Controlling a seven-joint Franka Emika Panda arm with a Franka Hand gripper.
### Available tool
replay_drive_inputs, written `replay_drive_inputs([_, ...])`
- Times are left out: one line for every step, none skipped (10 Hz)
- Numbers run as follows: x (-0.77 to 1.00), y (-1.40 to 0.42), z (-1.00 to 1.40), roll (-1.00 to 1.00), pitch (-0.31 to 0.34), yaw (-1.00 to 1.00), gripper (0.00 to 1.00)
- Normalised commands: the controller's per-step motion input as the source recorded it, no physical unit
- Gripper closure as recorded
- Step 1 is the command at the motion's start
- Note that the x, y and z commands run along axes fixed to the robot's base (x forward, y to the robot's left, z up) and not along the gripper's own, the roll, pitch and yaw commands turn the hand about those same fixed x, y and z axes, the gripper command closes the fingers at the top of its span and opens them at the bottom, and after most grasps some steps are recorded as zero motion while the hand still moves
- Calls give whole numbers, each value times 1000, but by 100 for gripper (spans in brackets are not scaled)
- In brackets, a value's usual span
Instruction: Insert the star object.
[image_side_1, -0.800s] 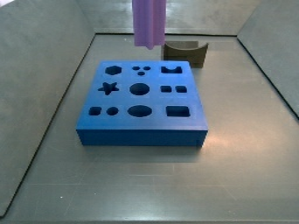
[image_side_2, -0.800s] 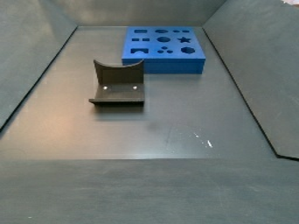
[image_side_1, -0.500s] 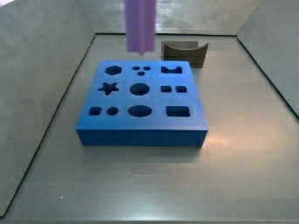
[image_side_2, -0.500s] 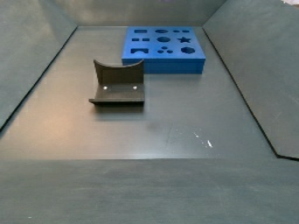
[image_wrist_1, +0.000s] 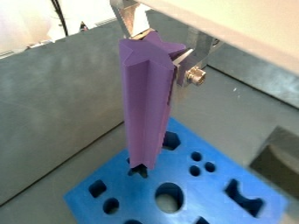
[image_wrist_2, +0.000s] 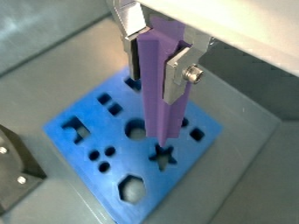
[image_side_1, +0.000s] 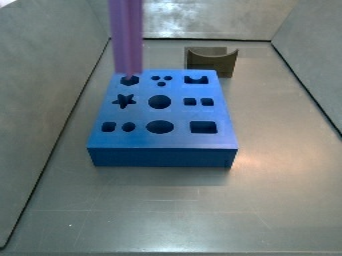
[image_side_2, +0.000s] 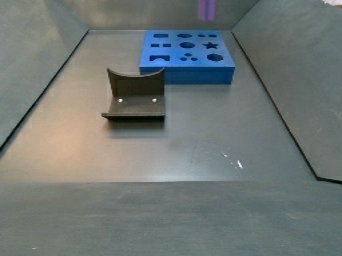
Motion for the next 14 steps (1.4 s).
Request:
replay_drive_inputs([0,74,-531,13,106,0,100])
replay_drive_inputs([0,123,-511,0,94,0,100])
replay_drive_inputs([37,189,-534,0,127,0,100])
replay_drive_inputs([0,243,-474,0,114,0,100])
replay_drive_inputs([-26,209,-360,-20,56,0,100])
replay_drive_inputs([-63,89,-277,-54,0,0,100])
replay_drive_inputs([0,0,-206,-101,0,-29,100])
replay_drive_inputs([0,-40,-180,-144,-61,-157,100])
replay_drive_inputs([0,-117,-174,-130,-83,-254,100])
replay_drive_inputs([0,-160,-137,-110,-76,-303,100])
replay_drive_inputs([0,-169,-114,-99,-60,-283,100])
replay_drive_inputs([0,-157,-114,-111,-74,-243,100])
replay_drive_inputs([46,0,-317,-90,-76,-86,100])
replay_drive_inputs([137,3,-629,-44,-86,-31,100])
